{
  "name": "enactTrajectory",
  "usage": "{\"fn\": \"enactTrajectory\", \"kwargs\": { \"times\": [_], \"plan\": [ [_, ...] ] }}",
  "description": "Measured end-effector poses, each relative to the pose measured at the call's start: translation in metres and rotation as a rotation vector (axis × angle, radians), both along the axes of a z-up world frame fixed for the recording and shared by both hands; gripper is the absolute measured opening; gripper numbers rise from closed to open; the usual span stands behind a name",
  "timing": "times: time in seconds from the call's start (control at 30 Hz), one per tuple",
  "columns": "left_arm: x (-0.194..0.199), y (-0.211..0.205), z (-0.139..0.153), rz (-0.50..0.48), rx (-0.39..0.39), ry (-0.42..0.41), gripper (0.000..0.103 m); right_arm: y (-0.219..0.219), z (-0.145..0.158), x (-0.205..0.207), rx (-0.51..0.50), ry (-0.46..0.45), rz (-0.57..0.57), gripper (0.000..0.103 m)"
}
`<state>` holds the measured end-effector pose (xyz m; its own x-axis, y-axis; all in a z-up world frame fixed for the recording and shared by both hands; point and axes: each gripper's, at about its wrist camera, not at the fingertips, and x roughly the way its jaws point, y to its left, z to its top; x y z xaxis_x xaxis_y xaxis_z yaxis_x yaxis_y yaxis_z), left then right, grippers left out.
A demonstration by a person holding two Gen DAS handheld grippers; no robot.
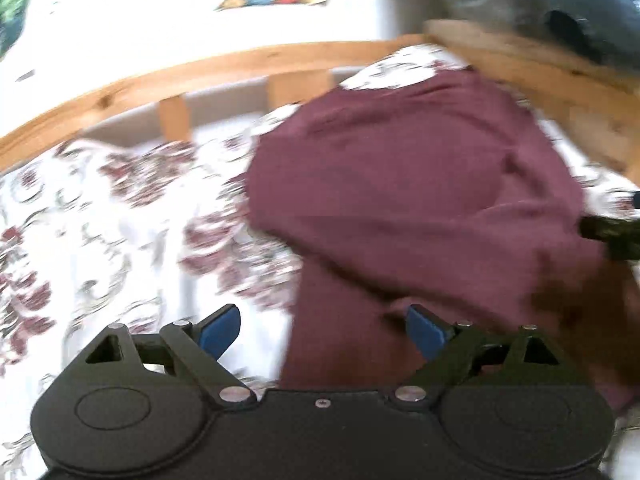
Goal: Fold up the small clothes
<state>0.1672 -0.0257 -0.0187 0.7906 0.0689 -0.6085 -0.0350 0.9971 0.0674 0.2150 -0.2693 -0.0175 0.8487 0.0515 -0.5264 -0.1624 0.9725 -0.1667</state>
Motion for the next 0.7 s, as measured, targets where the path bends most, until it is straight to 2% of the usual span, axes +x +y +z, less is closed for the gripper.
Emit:
{"fn": "enactTrajectory", "kwargs": {
  "times": [0.1, 0.27, 0.33, 0.43, 0.53, 0.63, 0.67, 0.7],
  "plan": [
    [0.001, 0.018, -0.010, 0.056, 0.006, 0.049, 0.091, 0.021, -0.008, -0.004, -0.055, 0.027, 0.070, 0.103],
    [-0.002, 0.028, -0.026, 0.085, 0.043, 0.121, 0.091, 0.052, -0.026, -0.012, -0.228, 0.035, 0.101, 0.103],
    [-0.006, 0.028, -0.028, 0.073, 0.051, 0.120, 0.091, 0.055, -0.026, -0.015, -0.213, 0.045, 0.130, 0.103],
    [-0.009, 0.027, -0.030, 0.050, 0.059, 0.119, 0.093, 0.055, -0.023, -0.018, -0.140, 0.069, 0.141, 0.099],
    [-0.008, 0.023, -0.033, 0.036, 0.090, 0.149, 0.093, 0.054, -0.022, -0.018, -0.080, 0.123, 0.151, 0.087],
    [-0.009, 0.023, -0.038, 0.040, 0.119, 0.167, 0.093, 0.052, -0.026, -0.017, -0.074, 0.161, 0.145, 0.064],
    [-0.009, 0.024, -0.038, 0.044, 0.120, 0.168, 0.093, 0.051, -0.027, -0.017, -0.070, 0.169, 0.139, 0.044],
    [-0.010, 0.026, -0.037, 0.048, 0.119, 0.169, 0.093, 0.050, -0.028, -0.016, -0.053, 0.184, 0.134, 0.029]
  ]
}}
